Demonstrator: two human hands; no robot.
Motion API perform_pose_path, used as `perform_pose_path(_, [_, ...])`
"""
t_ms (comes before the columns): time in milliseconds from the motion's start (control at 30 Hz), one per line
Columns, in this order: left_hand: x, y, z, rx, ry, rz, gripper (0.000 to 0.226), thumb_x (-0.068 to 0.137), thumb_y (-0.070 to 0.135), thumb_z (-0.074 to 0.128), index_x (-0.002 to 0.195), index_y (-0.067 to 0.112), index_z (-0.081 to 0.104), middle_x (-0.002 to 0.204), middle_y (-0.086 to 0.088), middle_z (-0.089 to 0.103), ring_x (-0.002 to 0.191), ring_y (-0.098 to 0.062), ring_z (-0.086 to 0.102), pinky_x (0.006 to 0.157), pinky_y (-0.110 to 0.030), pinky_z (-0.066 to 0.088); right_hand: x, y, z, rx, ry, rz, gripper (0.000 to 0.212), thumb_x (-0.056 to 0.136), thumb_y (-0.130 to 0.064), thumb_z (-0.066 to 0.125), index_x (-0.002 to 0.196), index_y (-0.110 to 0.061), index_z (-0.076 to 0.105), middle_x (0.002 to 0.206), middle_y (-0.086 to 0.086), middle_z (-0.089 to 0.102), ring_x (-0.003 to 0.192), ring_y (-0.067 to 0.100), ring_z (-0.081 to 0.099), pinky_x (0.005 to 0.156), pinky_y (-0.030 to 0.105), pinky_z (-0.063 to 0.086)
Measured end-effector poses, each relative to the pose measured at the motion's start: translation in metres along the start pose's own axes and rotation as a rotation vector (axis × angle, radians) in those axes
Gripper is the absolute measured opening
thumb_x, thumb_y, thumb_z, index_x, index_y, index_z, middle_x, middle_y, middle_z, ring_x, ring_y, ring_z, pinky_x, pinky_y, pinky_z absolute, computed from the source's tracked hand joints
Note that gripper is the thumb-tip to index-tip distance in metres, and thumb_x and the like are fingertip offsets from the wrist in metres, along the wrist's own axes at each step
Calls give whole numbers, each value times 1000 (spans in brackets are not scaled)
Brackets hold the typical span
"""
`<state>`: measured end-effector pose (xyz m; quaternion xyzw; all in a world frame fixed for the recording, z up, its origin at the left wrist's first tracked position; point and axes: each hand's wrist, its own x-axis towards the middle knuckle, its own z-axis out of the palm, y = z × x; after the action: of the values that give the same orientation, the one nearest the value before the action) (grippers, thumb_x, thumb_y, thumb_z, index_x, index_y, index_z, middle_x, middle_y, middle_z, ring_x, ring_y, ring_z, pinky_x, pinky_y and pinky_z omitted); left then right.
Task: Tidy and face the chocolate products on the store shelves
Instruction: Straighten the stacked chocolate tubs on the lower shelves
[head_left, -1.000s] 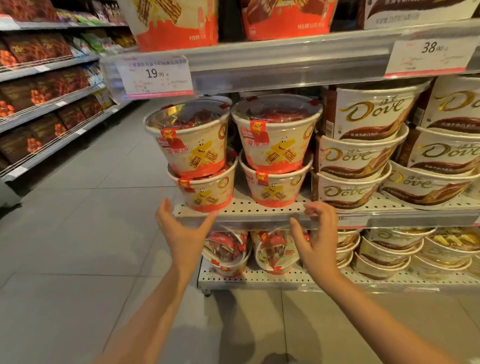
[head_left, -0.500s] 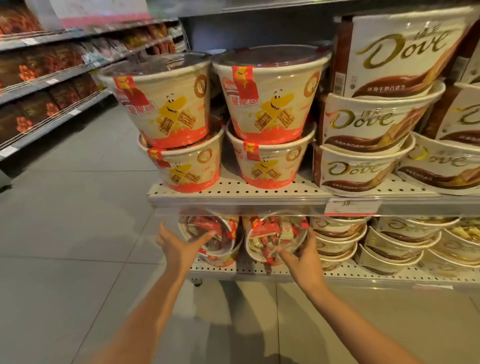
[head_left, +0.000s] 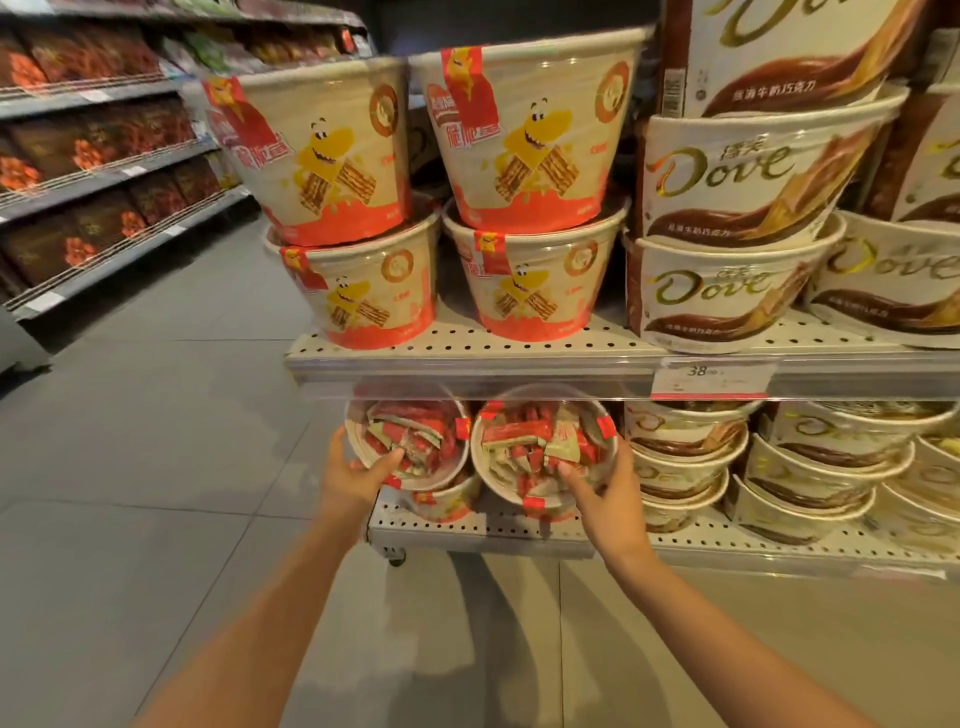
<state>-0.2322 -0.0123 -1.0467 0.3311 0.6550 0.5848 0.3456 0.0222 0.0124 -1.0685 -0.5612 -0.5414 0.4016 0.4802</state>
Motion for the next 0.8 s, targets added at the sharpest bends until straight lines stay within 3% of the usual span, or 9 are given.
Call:
perform_pose_path(100, [1, 11, 0, -120, -9, -3, 52, 82, -1, 66, 120, 24, 41, 96, -4, 63, 81, -22, 63, 52, -20, 55, 3, -10, -9, 35, -11, -28, 47, 89, -22, 61, 131, -20, 42, 119, -3, 58, 111, 17, 57, 94, 36, 46])
perform_pose_path(200, [11, 25, 0, -46, -64, -22, 56, 79, 3, 70, 123, 20, 41, 110, -12, 60, 90, -31, 64, 58, -31, 56, 17, -20, -10, 38, 10, 41, 31, 88, -31, 60, 115, -19, 52, 107, 4, 66, 98, 25, 64, 84, 51, 53])
perform_pose_path(300, [23, 39, -4, -8, -64, -24, 60, 76, -1, 71, 125, 14, 40, 126, -20, 52, 96, -36, 63, 53, -29, 57, 28, -27, -7, 45, 22, 117, 30, 80, -44, 61, 93, -17, 59, 94, 8, 69, 89, 29, 66, 80, 53, 53])
perform_pose_path(367, [29, 48, -7, -11, -91, -36, 52, 78, -7, 66, 124, 5, 45, 121, -19, 54, 79, -26, 68, 50, -26, 56, 30, -35, -6, 130, 13, 182, 25, 85, -39, 60, 85, -14, 60, 84, 7, 68, 75, 26, 68, 73, 53, 56])
perform_pose_path(433, [32, 56, -8, -5, -133, -31, 29, 81, -13, 58, 108, 0, 55, 99, -17, 61, 59, -14, 68, 47, -23, 55, 32, -34, -3, 226, 5, 241, 19, 93, -25, 56, 79, -12, 58, 76, 5, 65, 61, 19, 66, 69, 44, 58])
perform_pose_path(500, [33, 62, -8, -21, -150, -34, 20, 83, -15, 53, 96, 0, 57, 85, -13, 62, 52, -9, 66, 44, -21, 53, 34, -34, 0, 222, 24, 250, 18, 94, -23, 54, 78, -14, 57, 80, 5, 65, 65, 18, 66, 71, 42, 58])
perform_pose_path(533, [35, 63, -8, -32, -154, -44, 22, 83, -15, 53, 100, 0, 57, 84, -12, 63, 52, -9, 67, 44, -21, 53, 34, -34, 2, 225, 43, 249, 17, 94, -23, 54, 78, -16, 56, 81, 4, 65, 67, 18, 66, 72, 42, 58])
perform_pose_path(667, [38, 52, -17, -150, -193, -137, 35, 83, -9, 58, 115, 5, 53, 101, -13, 65, 60, -15, 69, 44, -20, 53, 35, -35, 3, 221, 48, 224, 18, 94, -23, 53, 86, -7, 54, 75, 4, 63, 55, 16, 64, 61, 33, 57])
perform_pose_path(800, [31, 33, -21, -225, -170, -183, 20, 86, -1, 59, 103, 9, 55, 102, -13, 64, 66, -14, 67, 45, -17, 51, 36, -32, 2, 162, 44, 191, 23, 92, -28, 55, 88, -5, 56, 84, 13, 67, 63, 25, 68, 68, 45, 58])
